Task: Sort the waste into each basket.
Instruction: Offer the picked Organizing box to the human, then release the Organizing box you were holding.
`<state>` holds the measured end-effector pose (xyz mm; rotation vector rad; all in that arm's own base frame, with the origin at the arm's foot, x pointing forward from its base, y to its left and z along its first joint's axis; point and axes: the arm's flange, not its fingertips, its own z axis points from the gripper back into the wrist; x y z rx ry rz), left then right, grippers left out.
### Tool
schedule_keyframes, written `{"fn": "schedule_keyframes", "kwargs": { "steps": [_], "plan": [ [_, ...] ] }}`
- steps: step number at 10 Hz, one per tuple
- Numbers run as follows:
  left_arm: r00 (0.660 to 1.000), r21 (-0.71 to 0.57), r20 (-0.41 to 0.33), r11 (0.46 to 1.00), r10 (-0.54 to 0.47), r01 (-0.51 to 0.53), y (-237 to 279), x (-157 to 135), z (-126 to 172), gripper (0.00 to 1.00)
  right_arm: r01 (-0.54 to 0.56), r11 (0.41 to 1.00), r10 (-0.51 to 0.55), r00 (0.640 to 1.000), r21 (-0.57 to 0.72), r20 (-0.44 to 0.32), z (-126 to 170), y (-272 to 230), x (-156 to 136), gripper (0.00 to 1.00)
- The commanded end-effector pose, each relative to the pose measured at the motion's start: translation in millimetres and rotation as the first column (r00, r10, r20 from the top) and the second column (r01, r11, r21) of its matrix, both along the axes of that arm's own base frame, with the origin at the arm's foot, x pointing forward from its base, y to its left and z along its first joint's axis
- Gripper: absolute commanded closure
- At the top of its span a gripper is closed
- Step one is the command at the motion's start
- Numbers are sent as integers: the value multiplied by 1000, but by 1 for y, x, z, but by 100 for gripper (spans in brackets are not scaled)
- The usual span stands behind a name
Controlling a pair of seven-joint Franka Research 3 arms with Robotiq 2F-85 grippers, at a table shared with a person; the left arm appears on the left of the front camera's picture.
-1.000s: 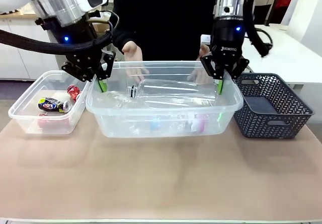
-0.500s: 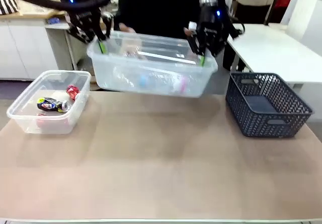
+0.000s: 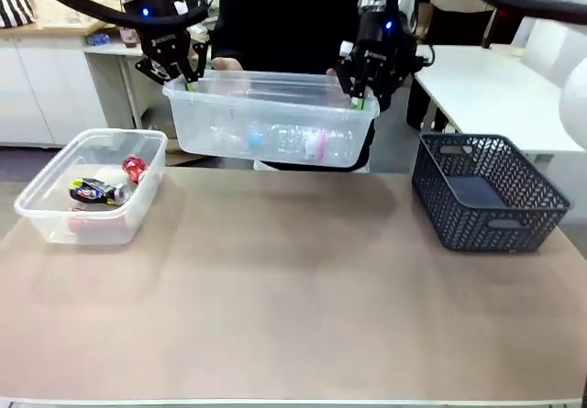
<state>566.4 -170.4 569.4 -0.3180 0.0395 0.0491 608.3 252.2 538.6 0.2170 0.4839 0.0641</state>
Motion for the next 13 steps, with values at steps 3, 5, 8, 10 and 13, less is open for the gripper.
{"fn": "schedule_keyframes", "kwargs": {
  "steps": [3,5,8,10,13],
  "plan": [
    [997,-22,-43,998,62,-63,8,-12,-25,95,12,1000,-12,1000,0,1,-1,-5,3,96],
    [1000,-22,-15,1000,4,-5,-5,1,-7,95,12,1000,-12,1000,0,1,-1,-5,3,96],
    [1000,-22,-15,1000,4,-5,-5,1,-7,95,12,1000,-12,1000,0,1,-1,-5,3,96],
    [1000,-22,-15,1000,4,-5,-5,1,-7,95,12,1000,-12,1000,0,1,-1,-5,3,96],
    [1000,-22,-15,1000,4,-5,-5,1,-7,95,12,1000,-12,1000,0,1,-1,-5,3,96]
  ]
}}
